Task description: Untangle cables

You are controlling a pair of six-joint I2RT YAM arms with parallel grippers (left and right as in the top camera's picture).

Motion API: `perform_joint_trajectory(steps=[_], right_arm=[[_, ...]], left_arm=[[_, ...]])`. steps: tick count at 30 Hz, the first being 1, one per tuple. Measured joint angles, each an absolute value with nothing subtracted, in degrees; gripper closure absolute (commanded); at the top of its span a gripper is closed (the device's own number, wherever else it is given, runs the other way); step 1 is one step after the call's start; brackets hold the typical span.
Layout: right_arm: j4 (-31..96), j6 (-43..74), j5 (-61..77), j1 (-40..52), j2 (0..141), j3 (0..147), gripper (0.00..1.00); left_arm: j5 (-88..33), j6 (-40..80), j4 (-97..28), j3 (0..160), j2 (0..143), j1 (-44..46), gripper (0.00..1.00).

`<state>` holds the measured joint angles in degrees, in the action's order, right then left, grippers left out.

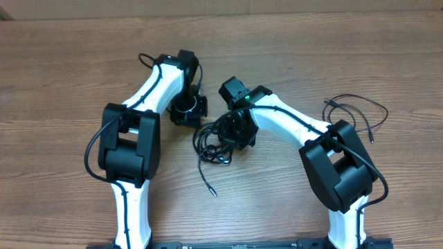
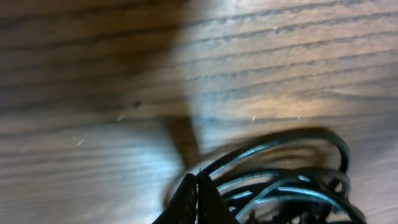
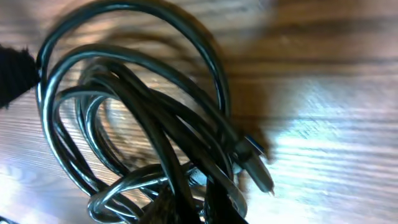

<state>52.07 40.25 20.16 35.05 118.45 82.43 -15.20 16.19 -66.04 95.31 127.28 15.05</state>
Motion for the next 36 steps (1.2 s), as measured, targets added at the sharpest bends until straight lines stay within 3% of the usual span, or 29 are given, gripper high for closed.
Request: perform_joint_trajectory(steps=[10, 16, 20, 22, 36], right_arm=[[53.60, 36.23, 25.54, 32.71, 118.45, 85.56, 0.69], [53.23, 33.82, 27.79, 31.57, 118.43, 86.15, 0.66], [53.36, 32.49, 28.40, 31.48, 118.43, 86.15, 0.60], [53.36, 32.05, 27.46, 31.46, 118.43, 86.15, 0.58], [56.66, 29.32, 23.49, 29.10, 118.43, 90.35, 0.57]], left_arm=[[-17.74, 14.52, -69.23, 93.60, 127.28, 15.29, 0.87], [-24.80, 8.73, -72.51, 93.49, 127.28, 13.63, 0.84], [-28.36, 5.06, -74.87, 93.45, 127.28, 12.32, 0.64], [-28.97, 3.92, -75.24, 93.45, 127.28, 11.77, 0.59], [-26.04, 1.65, -78.24, 93.43, 127.28, 11.57, 0.57]])
